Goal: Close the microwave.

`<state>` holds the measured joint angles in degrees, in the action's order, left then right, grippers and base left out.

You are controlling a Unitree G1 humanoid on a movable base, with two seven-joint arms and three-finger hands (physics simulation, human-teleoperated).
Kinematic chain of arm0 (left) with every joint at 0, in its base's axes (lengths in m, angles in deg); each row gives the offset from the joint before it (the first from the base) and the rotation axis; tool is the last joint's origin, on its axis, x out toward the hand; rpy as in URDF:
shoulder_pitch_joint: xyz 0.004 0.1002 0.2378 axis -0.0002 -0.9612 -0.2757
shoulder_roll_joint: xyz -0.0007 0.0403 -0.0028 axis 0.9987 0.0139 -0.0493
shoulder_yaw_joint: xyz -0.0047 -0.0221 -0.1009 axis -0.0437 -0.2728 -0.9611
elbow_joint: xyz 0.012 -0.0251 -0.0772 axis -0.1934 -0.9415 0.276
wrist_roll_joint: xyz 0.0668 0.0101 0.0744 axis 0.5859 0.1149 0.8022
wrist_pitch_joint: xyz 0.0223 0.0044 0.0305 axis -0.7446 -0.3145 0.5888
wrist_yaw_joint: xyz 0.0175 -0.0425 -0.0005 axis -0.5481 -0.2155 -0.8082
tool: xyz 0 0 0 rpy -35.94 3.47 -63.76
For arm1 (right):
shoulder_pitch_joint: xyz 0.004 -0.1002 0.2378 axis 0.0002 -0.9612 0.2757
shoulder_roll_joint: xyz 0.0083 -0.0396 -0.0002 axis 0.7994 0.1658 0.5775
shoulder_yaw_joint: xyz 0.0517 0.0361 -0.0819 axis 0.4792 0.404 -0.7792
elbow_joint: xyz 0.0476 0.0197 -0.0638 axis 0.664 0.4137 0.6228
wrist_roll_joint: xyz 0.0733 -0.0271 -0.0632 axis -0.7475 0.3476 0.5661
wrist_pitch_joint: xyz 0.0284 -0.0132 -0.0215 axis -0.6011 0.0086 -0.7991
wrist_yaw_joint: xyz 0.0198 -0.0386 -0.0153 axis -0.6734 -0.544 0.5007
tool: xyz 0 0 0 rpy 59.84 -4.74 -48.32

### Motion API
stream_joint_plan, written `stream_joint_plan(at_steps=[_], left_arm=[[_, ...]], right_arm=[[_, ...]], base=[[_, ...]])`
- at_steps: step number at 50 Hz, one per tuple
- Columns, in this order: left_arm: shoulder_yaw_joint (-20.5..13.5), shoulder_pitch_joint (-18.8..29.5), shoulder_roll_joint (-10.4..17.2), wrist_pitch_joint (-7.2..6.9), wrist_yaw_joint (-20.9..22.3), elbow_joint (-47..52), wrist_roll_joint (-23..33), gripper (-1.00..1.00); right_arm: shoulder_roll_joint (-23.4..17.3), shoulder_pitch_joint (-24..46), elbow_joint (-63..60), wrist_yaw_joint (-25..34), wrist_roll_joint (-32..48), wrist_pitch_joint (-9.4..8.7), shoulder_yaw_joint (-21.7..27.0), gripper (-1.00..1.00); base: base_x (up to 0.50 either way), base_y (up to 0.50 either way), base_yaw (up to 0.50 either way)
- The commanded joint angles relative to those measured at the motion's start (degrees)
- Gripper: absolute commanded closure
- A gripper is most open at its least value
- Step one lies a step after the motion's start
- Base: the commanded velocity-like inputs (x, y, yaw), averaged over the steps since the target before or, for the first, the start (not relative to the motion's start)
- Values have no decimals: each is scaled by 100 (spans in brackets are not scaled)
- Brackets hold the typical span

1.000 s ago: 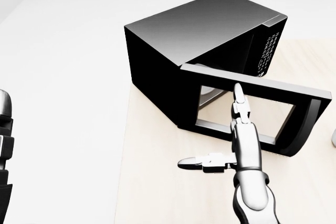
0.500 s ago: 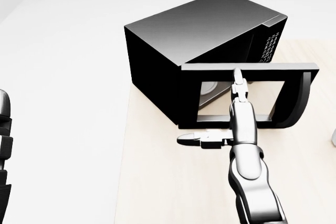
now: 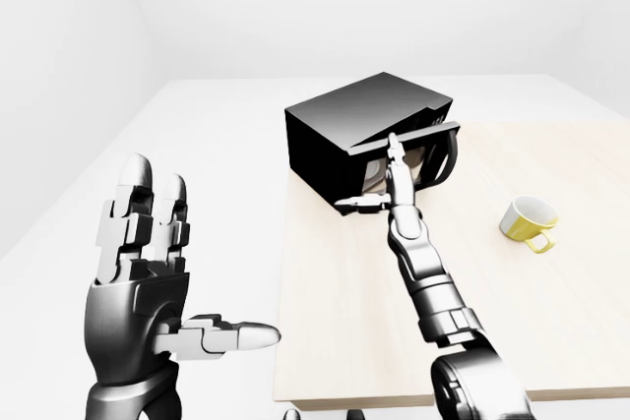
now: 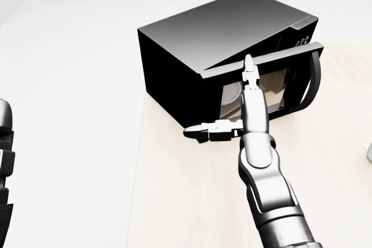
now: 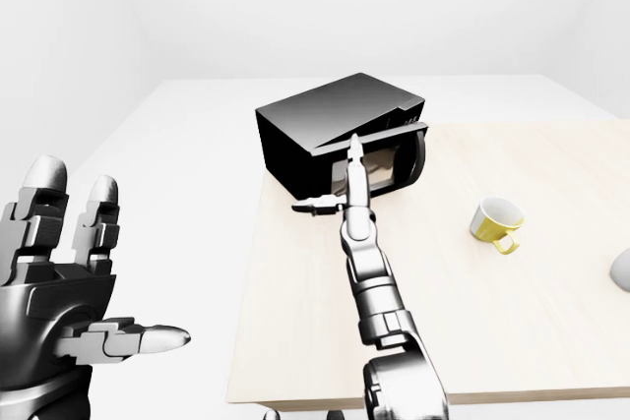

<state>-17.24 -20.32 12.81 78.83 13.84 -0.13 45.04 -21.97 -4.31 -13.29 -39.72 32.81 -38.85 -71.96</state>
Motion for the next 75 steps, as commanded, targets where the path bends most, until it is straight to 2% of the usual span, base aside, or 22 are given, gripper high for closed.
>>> stream_joint_plan(at_steps=[1, 9, 15, 34, 46, 58, 59, 60, 62, 65, 68, 70, 72, 75], left_arm=[[-13, 17, 3, 0, -2, -15, -6, -100], [-21, 24, -7, 0, 4, -26, 1, -100], [-65, 35, 0, 0, 12, -11, -30, -100], [-3, 13, -12, 0, 19, -13, 18, -100], [36, -4, -2, 0, 6, -38, 36, -100], [65, -19, 24, 0, -12, -70, 45, -100], [62, -7, 26, 0, -15, -93, 47, -100], [62, -7, 26, 0, -15, -95, 47, -100], [66, -10, 30, 0, -20, -71, 44, -100], [63, -5, 32, 0, -22, -83, 41, -100], [53, -8, 32, 0, -19, -60, 29, -100], [44, -4, 28, 0, -18, -62, 28, -100], [46, -1, 27, 0, -18, -64, 31, -100], [49, -19, 25, 0, -16, -42, 29, -100]], right_arm=[[31, 608, 574, -5, 37, 227, -57, -100], [45, 1205, 1569, -95, 51, 576, -54, -100], [75, 1478, 1975, -134, 108, 710, -72, -100], [362, 1926, 2594, -128, 461, 715, -200, -100], [337, 1737, 2118, -37, 437, 709, -193, -100], [283, 1521, 1669, 7, 429, 518, -209, -100], [277, 1421, 1454, 38, 426, 425, -216, -100], [277, 1408, 1424, 41, 427, 409, -218, -100], [278, 1142, 774, 116, 439, 87, -253, -100], [281, 780, -81, 222, 460, -285, -293, -100], [287, 379, -945, 344, 494, -285, -346, -100], [296, -132, -1952, 488, 561, -285, -415, -100], [304, -274, -2238, 548, 570, -285, -429, -100], [272, -977, -3545, 804, 639, -285, -512, -100]], base=[[0, 0, 0], [0, 0, 0], [0, 0, 0], [0, 0, 0], [0, 0, 0], [0, 0, 0], [0, 0, 0], [1, 0, 1], [0, 0, 0], [0, 0, 0], [0, 0, 0], [0, 0, 0], [0, 0, 0], [0, 0, 0]])
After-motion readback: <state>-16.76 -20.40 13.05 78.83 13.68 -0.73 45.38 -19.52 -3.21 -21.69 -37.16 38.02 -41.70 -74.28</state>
